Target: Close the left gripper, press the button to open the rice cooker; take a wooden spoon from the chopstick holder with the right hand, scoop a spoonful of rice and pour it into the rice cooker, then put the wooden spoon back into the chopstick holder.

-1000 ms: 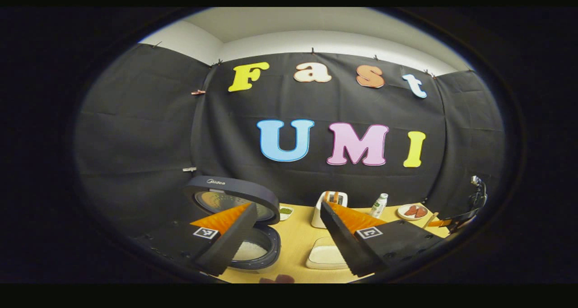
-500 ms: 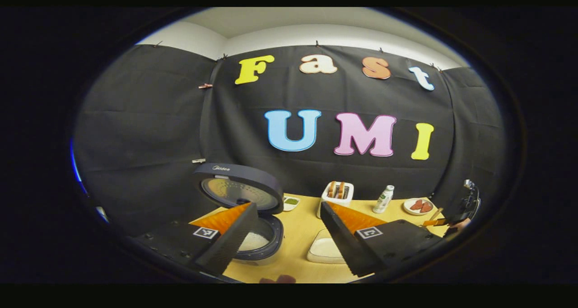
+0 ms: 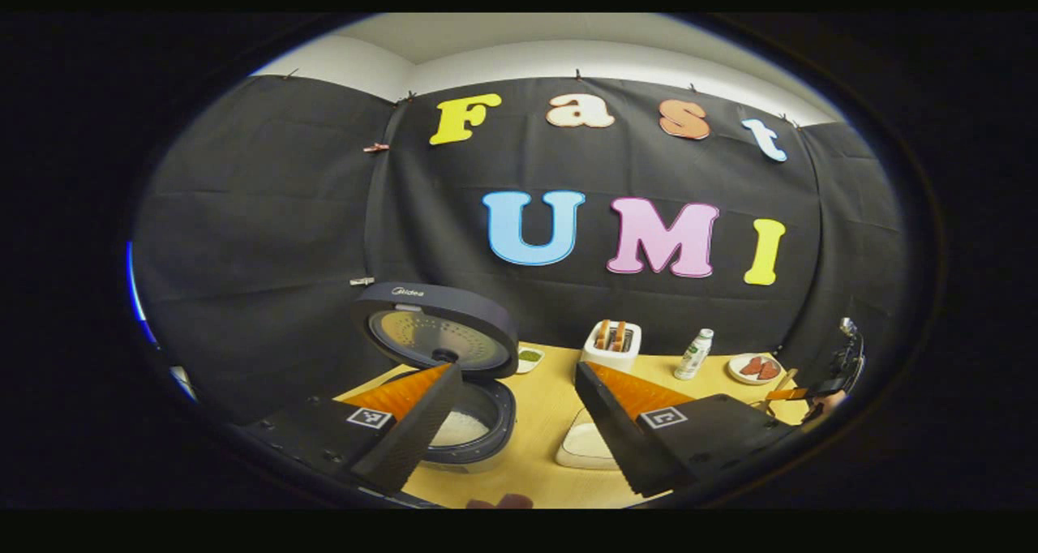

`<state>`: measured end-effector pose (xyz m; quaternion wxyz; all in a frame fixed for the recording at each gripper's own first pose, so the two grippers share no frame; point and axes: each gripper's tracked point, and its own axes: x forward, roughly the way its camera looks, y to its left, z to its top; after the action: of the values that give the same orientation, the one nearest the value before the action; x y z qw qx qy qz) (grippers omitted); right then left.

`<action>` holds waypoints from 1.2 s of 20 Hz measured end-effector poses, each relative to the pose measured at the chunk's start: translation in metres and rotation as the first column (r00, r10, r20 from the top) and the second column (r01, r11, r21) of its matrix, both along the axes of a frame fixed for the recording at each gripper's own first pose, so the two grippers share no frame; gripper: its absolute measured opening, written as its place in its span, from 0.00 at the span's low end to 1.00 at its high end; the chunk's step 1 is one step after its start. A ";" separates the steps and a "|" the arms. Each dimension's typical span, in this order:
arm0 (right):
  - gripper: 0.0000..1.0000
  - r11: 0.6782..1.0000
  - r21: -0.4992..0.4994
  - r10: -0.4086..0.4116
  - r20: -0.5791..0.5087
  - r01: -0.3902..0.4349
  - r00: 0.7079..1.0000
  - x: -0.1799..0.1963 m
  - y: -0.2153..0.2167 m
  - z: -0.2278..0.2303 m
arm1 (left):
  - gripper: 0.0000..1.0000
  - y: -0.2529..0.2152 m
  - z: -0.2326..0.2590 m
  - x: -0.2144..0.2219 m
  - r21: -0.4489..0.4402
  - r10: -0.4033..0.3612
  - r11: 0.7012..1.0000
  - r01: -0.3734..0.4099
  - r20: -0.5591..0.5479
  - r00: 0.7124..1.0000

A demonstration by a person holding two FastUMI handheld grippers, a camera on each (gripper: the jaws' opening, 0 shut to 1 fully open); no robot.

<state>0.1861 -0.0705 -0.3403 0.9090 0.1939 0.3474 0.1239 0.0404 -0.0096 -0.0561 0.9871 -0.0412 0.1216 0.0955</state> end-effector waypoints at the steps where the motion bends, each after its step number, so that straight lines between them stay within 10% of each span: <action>1: 0.07 1.000 -0.001 -0.005 0.016 0.005 1.000 -0.001 -0.001 0.007 | 0.95 0.001 0.000 0.000 0.004 -0.003 1.000 0.003 0.003 1.000; 13: 0.07 0.989 0.040 -0.147 0.225 0.142 0.963 -0.003 -0.005 0.126 | 0.95 0.037 0.004 -0.008 -0.014 -0.064 0.998 0.065 0.043 0.997; 24: 0.07 0.998 -0.058 0.000 0.397 0.025 0.918 -0.038 0.144 0.202 | 0.95 0.083 -0.008 -0.018 -0.021 -0.147 0.989 0.148 0.056 0.988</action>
<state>0.1486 0.0730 -0.1378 0.9669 0.1390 0.1583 0.1440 0.0228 0.0732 -0.0640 0.9938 -0.0469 0.0985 0.0195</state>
